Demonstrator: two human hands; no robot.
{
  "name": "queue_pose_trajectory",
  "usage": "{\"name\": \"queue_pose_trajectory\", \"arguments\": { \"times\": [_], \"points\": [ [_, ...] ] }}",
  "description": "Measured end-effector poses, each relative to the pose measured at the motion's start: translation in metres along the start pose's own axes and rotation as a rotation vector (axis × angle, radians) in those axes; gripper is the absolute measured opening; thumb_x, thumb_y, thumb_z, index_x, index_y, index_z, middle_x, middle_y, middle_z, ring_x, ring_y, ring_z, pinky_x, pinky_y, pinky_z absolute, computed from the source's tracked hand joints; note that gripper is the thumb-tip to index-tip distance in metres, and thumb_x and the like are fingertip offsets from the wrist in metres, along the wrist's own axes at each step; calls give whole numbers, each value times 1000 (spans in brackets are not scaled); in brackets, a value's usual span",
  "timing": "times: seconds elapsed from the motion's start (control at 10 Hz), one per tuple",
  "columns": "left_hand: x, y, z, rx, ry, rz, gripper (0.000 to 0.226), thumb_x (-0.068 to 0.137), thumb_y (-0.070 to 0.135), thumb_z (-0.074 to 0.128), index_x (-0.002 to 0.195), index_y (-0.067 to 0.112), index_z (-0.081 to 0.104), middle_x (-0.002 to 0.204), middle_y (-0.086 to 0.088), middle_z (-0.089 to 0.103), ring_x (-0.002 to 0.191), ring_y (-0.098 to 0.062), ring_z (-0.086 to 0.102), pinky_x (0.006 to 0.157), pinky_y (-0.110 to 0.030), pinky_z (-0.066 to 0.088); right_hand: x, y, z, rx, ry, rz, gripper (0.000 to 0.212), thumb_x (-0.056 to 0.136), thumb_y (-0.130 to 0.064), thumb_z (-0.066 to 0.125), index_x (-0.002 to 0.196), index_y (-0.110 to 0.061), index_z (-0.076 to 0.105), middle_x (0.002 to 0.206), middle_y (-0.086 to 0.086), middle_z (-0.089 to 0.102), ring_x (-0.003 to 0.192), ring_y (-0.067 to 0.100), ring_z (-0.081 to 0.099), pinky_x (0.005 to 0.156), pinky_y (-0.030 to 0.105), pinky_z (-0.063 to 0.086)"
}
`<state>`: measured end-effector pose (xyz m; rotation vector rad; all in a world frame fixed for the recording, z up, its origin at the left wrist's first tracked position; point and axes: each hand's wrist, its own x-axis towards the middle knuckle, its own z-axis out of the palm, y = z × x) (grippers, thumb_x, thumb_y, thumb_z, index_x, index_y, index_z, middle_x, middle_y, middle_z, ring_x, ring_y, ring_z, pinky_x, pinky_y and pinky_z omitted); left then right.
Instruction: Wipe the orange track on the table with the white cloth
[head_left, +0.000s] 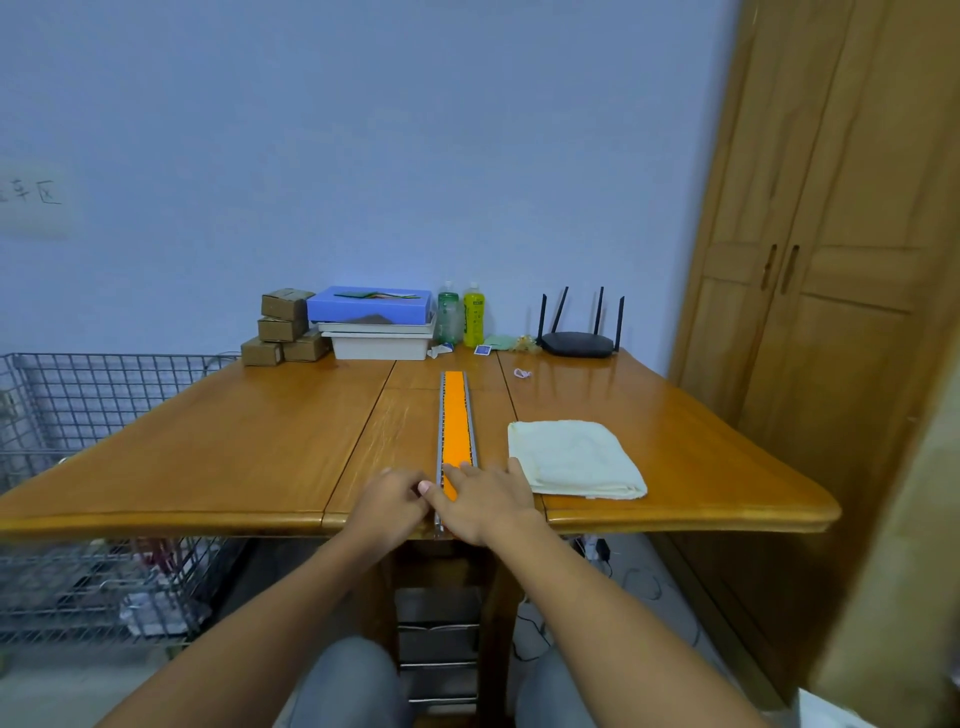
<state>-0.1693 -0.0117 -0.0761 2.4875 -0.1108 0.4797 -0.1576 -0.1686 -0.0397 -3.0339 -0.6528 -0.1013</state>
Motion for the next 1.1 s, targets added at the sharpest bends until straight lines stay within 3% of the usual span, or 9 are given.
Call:
{"name": "queue_pose_trajectory", "arguments": {
  "times": [0.6, 1.1],
  "points": [
    [-59, 16, -8, 34, 14, -2, 22, 94, 15, 60, 108, 29, 69, 105, 5, 64, 99, -13, 58, 86, -35, 55, -75, -17, 0, 29, 44, -10, 87, 91, -81, 3, 157, -32, 32, 160, 0, 40, 146, 30, 36, 119, 58, 1],
    [-77, 22, -25, 30, 17, -49, 14, 96, 25, 64, 109, 26, 69, 101, 8, 65, 92, -8, 60, 74, -23, 50, -103, -17, -3, 19, 70, 10, 76, 96, -76, 16, 153, -31, 40, 152, 2, 50, 140, 28, 43, 117, 54, 13]
  ]
}}
